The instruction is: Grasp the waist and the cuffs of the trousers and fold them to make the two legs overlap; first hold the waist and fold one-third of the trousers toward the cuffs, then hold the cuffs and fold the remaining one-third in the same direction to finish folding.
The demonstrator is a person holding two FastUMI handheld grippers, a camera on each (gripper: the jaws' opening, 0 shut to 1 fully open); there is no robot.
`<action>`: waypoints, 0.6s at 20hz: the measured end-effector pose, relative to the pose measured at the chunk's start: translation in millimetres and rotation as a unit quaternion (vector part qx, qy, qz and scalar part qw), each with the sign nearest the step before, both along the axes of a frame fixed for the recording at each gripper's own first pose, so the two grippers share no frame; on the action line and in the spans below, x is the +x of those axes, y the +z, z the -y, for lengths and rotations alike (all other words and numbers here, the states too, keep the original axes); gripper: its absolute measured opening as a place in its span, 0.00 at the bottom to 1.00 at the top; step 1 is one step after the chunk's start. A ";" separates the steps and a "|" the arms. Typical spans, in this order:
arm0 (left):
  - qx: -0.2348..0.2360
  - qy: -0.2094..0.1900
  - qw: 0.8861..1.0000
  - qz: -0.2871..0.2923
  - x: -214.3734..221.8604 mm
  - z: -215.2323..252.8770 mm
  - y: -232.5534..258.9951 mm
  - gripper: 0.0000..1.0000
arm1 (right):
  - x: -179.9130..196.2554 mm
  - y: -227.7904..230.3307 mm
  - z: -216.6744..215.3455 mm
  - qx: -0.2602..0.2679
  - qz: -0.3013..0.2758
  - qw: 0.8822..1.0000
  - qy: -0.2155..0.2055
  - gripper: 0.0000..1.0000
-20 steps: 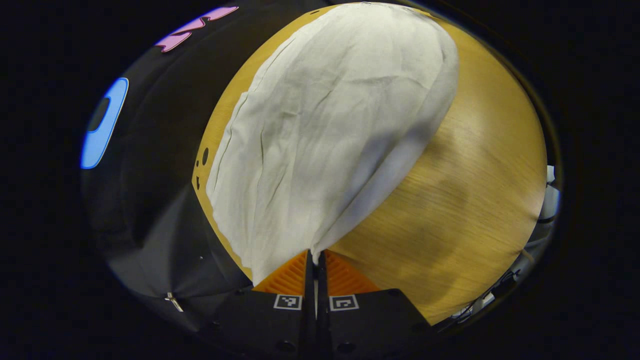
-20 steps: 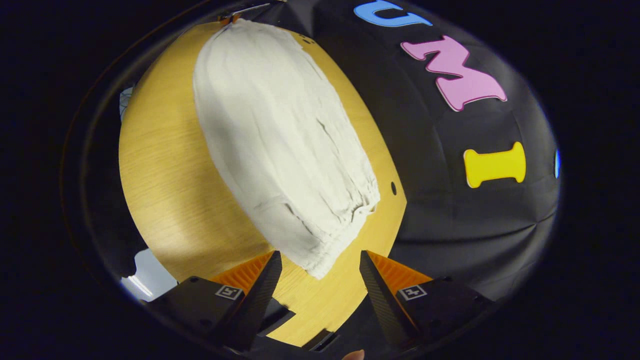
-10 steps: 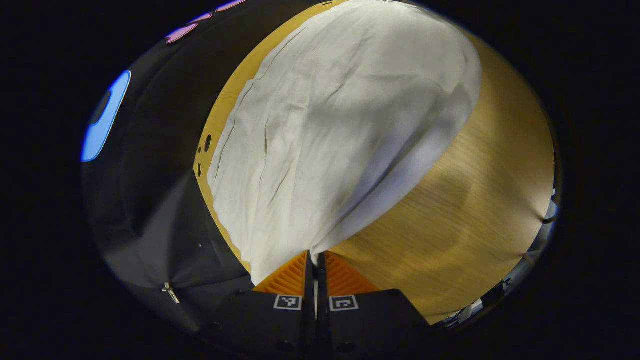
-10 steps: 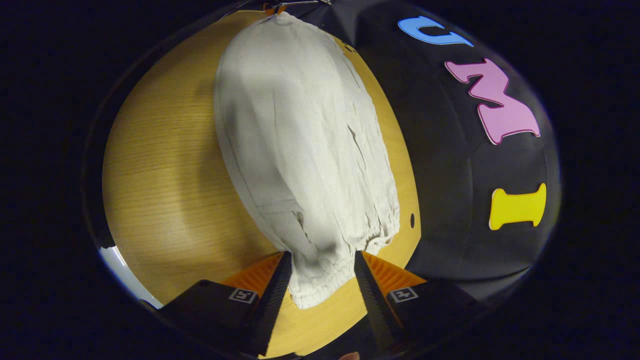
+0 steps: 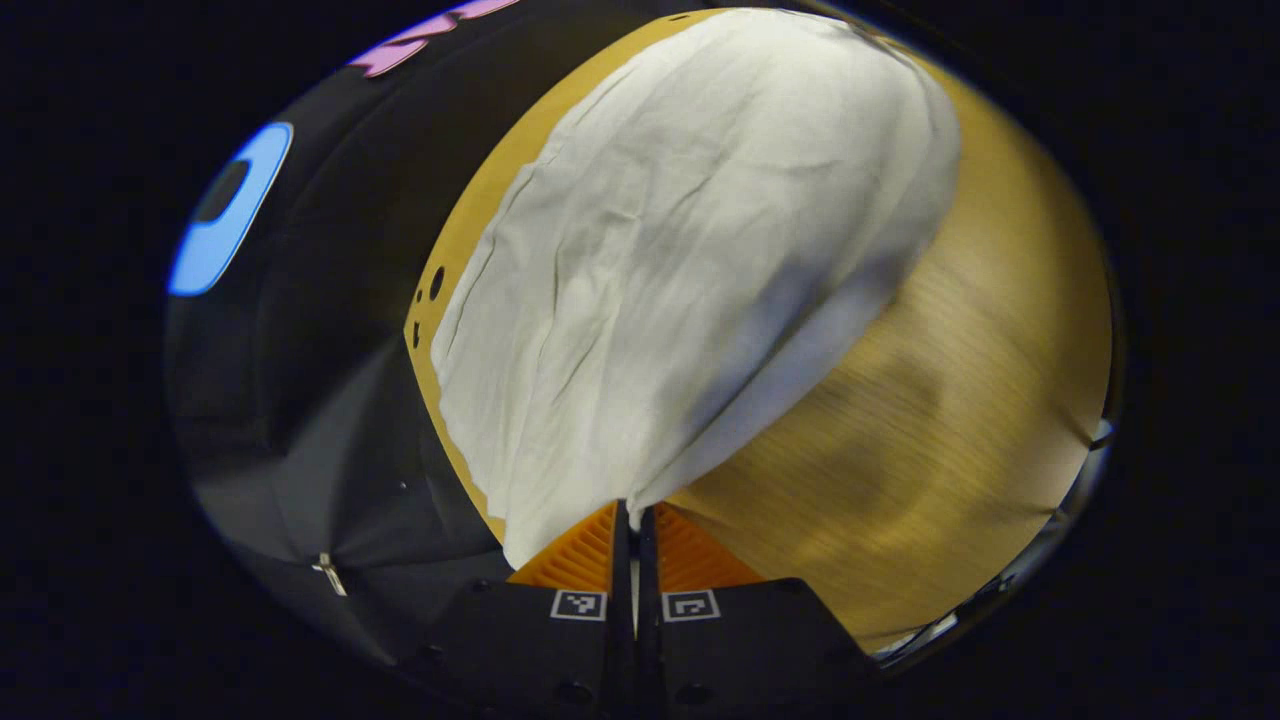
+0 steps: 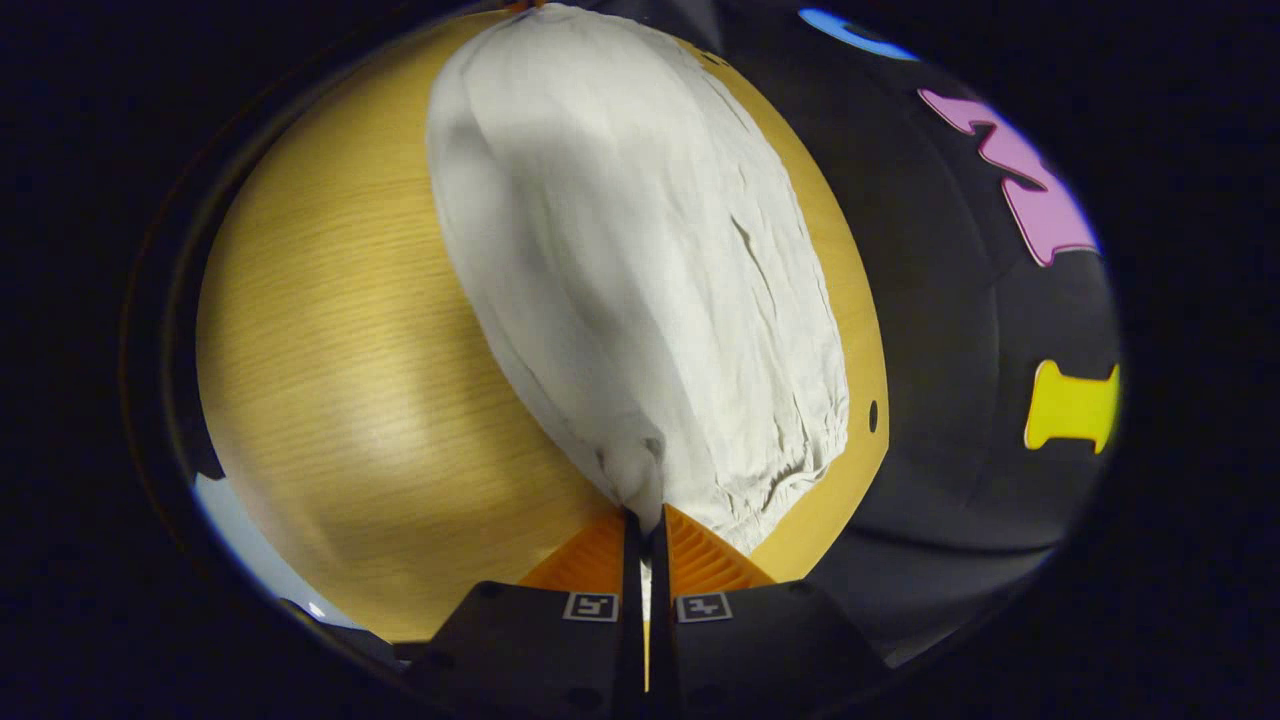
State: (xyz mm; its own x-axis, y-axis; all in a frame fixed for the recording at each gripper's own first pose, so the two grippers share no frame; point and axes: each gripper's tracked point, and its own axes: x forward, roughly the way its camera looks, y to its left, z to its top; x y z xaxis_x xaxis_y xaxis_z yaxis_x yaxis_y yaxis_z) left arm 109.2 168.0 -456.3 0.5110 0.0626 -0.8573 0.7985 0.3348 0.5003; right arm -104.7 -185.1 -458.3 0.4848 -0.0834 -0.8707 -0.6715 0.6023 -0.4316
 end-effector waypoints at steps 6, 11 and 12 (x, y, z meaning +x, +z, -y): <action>-0.082 0.134 0.987 0.018 15.0 5.2 17.6 0.06 | 28.8 49.8 2.1 0.069 0.064 0.985 -0.144 0.06; -0.126 0.206 0.970 0.022 35.0 17.7 38.6 0.06 | 64.3 79.2 17.0 0.122 0.105 0.960 -0.230 0.06; -0.135 0.212 0.968 0.028 43.3 20.9 46.7 0.06 | 74.0 84.4 19.8 0.132 0.112 0.955 -0.241 0.06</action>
State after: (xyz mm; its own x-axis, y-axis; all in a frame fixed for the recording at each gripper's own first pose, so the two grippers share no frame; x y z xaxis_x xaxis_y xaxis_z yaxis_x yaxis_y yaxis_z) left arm 152.6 147.1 -409.6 0.5341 0.0546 -0.8437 0.5357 0.7502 0.3876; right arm -30.8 -204.9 -373.9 0.6219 -0.1368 -0.7711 -0.1969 0.9257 -0.3230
